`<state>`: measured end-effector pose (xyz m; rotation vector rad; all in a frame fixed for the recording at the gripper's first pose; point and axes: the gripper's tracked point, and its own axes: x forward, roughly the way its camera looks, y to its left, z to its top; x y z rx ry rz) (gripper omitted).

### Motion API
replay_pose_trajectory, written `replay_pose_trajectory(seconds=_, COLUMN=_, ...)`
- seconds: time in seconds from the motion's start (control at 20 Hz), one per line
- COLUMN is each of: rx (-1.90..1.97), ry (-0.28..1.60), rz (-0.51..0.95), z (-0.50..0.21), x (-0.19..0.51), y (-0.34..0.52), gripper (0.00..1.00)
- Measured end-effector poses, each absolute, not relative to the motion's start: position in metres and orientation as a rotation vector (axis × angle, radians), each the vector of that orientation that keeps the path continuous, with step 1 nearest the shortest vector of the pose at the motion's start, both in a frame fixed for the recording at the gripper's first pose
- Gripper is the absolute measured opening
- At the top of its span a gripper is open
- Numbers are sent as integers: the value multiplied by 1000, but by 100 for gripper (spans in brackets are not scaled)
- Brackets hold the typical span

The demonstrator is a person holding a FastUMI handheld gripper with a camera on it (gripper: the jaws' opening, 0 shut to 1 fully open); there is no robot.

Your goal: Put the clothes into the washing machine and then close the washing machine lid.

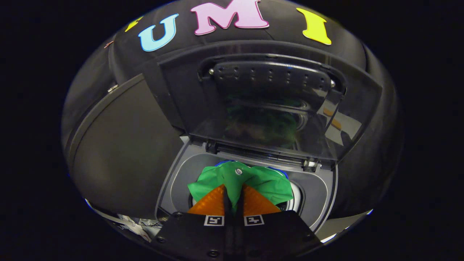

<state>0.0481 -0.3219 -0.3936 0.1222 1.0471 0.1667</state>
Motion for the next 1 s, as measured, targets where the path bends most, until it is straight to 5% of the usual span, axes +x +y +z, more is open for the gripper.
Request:
replay_pose_trajectory(seconds=0.35, rx=102, ry=1083, rz=134, z=-431, x=43, y=-333, gripper=12)
replay_pose_trajectory(seconds=0.55, rx=113, ry=1040, rz=99, z=-429, x=55, y=-341, gripper=97)
replay_pose_trajectory(seconds=1.0, rx=157, ry=1023, rz=79, z=-407, x=49, y=-348, gripper=99)
